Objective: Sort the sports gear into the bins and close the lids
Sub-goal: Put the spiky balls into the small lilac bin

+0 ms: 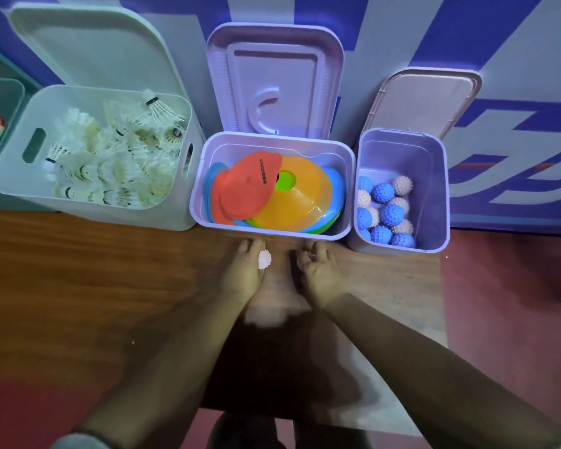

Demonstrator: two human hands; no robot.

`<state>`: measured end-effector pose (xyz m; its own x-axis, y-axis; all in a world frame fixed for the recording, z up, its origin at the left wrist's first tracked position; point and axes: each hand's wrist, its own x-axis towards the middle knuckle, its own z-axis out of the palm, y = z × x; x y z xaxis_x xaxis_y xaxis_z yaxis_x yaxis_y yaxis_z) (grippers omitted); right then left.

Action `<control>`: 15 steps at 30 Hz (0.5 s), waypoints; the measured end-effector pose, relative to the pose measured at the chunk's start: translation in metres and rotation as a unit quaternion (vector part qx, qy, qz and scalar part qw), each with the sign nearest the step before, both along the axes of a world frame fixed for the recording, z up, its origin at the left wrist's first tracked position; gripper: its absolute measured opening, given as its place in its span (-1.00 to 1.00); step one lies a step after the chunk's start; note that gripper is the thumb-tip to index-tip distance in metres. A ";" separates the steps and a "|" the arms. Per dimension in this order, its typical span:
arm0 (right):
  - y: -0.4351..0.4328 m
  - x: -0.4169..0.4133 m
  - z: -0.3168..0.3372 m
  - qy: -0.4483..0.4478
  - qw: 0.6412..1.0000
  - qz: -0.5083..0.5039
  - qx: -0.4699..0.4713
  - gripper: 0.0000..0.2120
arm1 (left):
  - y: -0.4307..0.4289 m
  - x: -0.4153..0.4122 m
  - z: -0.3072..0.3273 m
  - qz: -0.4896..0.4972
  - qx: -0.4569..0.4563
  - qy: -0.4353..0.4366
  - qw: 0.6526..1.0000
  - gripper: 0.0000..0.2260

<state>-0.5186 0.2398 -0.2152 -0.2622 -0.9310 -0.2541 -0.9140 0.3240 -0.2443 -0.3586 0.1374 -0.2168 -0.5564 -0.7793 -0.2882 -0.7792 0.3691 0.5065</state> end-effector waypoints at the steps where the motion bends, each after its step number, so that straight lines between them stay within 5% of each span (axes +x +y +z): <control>1: 0.002 0.000 -0.001 -0.013 1.000 0.007 0.004 -0.54 | 0.003 0.002 0.000 0.001 0.014 0.006 1.000 -0.58; 6: 0.025 -0.007 0.017 -0.150 0.987 -0.055 0.005 -0.53 | 0.019 0.008 0.019 0.045 0.036 0.065 0.996 -0.68; 15: 0.073 -0.064 0.140 -0.228 0.954 -0.047 -0.191 -0.72 | 0.036 -0.030 0.107 0.014 0.049 0.206 0.977 -0.65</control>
